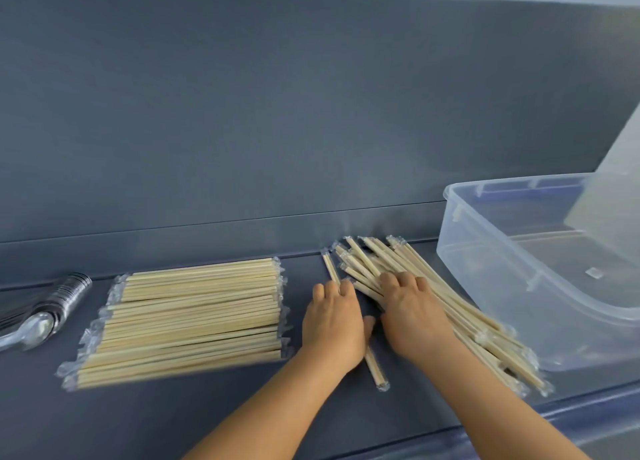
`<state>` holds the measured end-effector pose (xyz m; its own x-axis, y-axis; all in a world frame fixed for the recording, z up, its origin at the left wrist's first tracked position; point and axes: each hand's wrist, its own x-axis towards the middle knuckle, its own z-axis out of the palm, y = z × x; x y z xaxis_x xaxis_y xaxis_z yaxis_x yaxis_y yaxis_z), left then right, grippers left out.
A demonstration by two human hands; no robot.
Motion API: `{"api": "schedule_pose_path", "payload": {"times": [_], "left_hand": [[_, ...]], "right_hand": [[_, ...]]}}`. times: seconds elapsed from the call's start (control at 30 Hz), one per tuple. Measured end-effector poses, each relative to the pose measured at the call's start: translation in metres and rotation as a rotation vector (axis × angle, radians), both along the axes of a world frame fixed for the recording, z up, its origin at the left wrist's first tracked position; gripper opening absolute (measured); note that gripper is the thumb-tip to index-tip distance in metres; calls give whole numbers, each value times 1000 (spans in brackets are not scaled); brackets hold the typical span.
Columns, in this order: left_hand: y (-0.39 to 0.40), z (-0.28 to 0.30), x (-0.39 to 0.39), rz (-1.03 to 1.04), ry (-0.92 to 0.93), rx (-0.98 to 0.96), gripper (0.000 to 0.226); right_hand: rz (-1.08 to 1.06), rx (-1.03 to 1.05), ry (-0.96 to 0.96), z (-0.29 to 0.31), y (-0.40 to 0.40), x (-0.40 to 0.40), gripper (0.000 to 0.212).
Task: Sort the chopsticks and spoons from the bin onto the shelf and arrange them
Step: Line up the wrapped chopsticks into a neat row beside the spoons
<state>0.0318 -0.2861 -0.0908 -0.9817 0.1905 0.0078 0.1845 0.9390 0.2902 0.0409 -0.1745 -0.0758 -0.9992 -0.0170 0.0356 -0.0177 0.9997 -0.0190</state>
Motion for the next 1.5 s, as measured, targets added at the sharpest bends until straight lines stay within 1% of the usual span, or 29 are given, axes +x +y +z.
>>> {"api": "schedule_pose_path", "payload": {"times": [0.07, 0.13, 0.3, 0.4, 0.47, 0.57, 0.67, 0.73, 0.83, 0.87, 0.93, 1.07, 1.13, 1.2, 1.23, 1.33, 1.4, 1.43, 1.5], "left_hand": [[6, 0, -3, 49, -11, 21, 46], [10, 1, -4, 105, -27, 20, 38], [14, 7, -8, 209, -82, 51, 37], [15, 9, -10, 241, -92, 41, 37], [13, 9, -11, 265, -103, 51, 37], [6, 11, -10, 295, -109, 90, 33], [-2, 14, -8, 302, -134, 159, 24], [-6, 15, -7, 295, -157, 278, 17], [-11, 20, -5, 256, -132, 590, 15], [-11, 23, -3, 235, -100, 675, 15], [-11, 33, -1, 197, -36, 788, 14], [-10, 55, 4, 107, 30, 923, 15], [-15, 64, 6, 13, 25, 988, 19], [-21, 67, 8, -92, 6, 995, 23], [-24, 65, 9, -124, 13, 972, 24], [-30, 52, 11, -119, 137, 881, 16], [-32, 43, 12, -100, 232, 810, 13], [-33, 40, 13, -98, 260, 770, 15], [-36, 39, 13, -124, 287, 670, 27]], "right_hand": [[22, 74, -8, 2, 1, -3, 36], [19, 130, -29, 2, 0, -8, 34], [102, 221, -27, 5, -5, -14, 38], [133, 225, 3, 6, -7, -16, 35], [127, 189, 20, 7, -6, -19, 32], [82, 67, 51, 6, -3, -23, 28], [49, -21, 62, 1, -2, -25, 23], [47, -101, 52, 3, -4, -24, 22], [70, -223, 107, 17, -6, -26, 25], [95, -281, 154, 24, -8, -25, 20], [135, -466, 217, 38, -13, -24, 4], [157, -912, 236, 58, -29, -16, 11], [186, -1115, 228, 63, -35, -13, 12], [239, -1313, 159, 63, -37, -9, 14], [270, -1377, 125, 61, -38, -7, 16], [335, -1436, 35, 45, -38, -5, 16], [333, -1517, -8, 39, -38, -2, 18], [313, -1571, -11, 38, -39, -2, 18], [297, -1632, 38, 41, -39, 0, 15]]}}
